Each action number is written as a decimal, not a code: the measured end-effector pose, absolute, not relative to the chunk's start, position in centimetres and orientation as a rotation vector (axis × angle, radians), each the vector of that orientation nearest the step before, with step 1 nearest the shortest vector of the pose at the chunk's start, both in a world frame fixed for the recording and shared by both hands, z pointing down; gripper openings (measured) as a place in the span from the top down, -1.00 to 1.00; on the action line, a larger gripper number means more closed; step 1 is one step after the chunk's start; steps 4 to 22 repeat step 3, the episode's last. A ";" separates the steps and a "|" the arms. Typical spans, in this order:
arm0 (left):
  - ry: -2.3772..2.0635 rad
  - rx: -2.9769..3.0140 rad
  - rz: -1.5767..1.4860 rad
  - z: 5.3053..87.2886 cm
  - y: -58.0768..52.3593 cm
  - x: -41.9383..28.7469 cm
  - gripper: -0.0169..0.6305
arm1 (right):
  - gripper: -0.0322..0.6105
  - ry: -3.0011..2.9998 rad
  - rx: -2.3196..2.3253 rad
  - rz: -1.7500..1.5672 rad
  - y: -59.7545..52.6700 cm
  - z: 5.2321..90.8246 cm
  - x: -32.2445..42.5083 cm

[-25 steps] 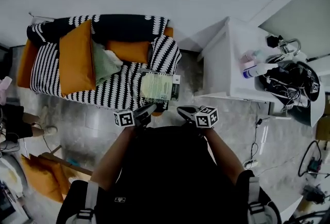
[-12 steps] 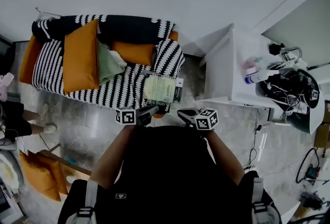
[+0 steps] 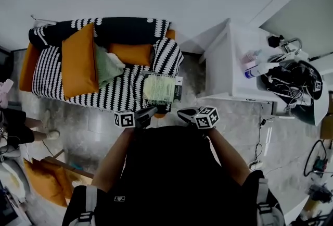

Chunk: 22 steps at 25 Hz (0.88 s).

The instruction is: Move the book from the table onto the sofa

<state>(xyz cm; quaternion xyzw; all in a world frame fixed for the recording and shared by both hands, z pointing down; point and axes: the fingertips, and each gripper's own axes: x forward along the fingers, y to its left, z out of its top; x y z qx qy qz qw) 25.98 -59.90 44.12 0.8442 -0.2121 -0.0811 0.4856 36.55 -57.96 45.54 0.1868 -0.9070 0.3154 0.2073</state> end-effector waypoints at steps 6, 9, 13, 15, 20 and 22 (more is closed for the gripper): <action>-0.558 2.066 -0.162 45.2 -60.0 25.5 0.91 | 0.88 -2.514 0.509 0.863 -57.8 45.7 36.7; -0.558 2.066 -0.162 45.2 -60.0 25.5 0.91 | 0.88 -2.514 0.509 0.863 -57.8 45.7 36.7; -0.558 2.066 -0.162 45.2 -60.0 25.5 0.91 | 0.88 -2.514 0.509 0.863 -57.8 45.7 36.7; -0.558 2.066 -0.162 45.2 -60.0 25.5 0.91 | 0.88 -2.514 0.509 0.863 -57.8 45.7 36.7; -0.558 2.066 -0.162 45.2 -60.0 25.5 0.91 | 0.88 -2.514 0.509 0.863 -57.8 45.7 36.7; -0.558 2.066 -0.162 45.2 -60.0 25.5 0.91 | 0.88 -2.514 0.509 0.863 -57.8 45.7 36.7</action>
